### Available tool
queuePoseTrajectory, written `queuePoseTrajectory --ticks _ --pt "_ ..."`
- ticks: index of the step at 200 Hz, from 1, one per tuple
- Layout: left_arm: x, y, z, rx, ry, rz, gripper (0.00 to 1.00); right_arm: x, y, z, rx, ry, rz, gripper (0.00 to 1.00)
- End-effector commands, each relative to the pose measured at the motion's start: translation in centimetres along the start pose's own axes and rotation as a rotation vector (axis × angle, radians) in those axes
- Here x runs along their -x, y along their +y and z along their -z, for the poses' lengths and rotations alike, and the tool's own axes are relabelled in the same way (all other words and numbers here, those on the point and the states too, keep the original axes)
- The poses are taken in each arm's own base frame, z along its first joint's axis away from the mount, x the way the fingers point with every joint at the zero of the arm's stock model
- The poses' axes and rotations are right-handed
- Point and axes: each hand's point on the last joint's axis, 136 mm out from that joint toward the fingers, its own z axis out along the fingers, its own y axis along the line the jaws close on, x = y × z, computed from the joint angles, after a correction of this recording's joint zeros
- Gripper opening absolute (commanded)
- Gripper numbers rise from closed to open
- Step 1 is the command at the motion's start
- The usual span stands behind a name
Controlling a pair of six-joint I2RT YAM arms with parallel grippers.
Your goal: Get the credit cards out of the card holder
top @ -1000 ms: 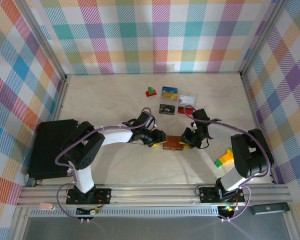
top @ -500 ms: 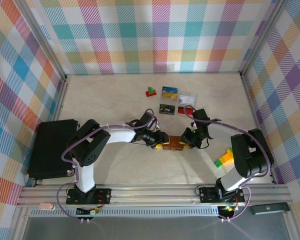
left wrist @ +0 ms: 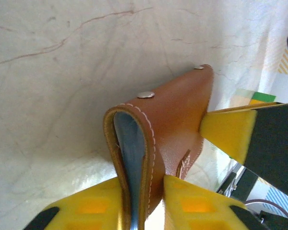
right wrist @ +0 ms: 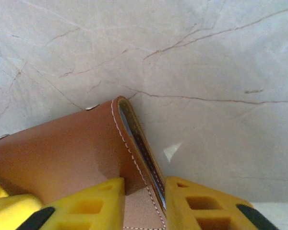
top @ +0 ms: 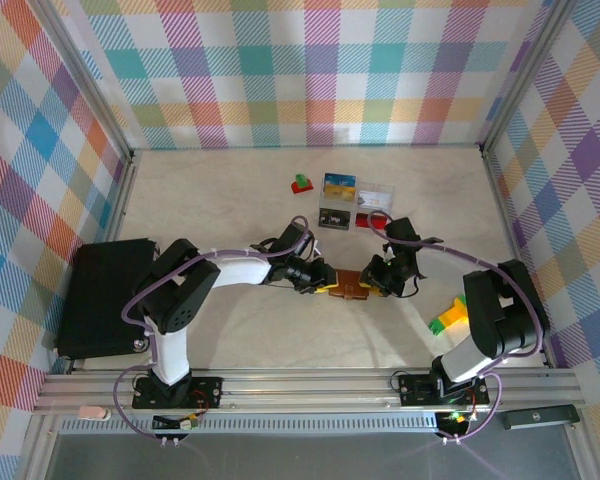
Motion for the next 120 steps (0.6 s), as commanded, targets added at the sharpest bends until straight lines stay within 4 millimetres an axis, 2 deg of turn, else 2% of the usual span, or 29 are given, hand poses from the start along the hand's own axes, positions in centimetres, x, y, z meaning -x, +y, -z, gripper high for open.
queuePoseTrajectory --ticks 1,30,40,52,81,120 --pt "0.6 -2.1 2.3 0.002 -0.063 -0.08 0.14 1.0 -0.7 1.4 -0.052 -0.081 0.047 0.31" --pt "0.9 -2.2 4.6 0.083 -0.095 -0.131 0.0 2.9 2.3 3.9 0.013 -0.172 0.131 0.41" --pt "0.9 -1.9 5.7 0.139 -0.098 -0.152 0.0 3.5 3.1 4.7 0.027 -0.206 0.156 0.45" --pt "0.6 -0.7 7.5 0.265 -0.095 -0.178 0.0 4.3 3.9 5.6 0.039 -0.245 0.175 0.49" --pt "0.9 1.8 13.7 0.6 -0.126 -0.266 0.0 5.9 5.9 7.0 0.07 -0.305 0.196 0.59" --pt "2.2 4.3 23.0 1.058 -0.209 -0.34 0.0 7.0 7.2 7.1 0.094 -0.313 0.188 0.66"
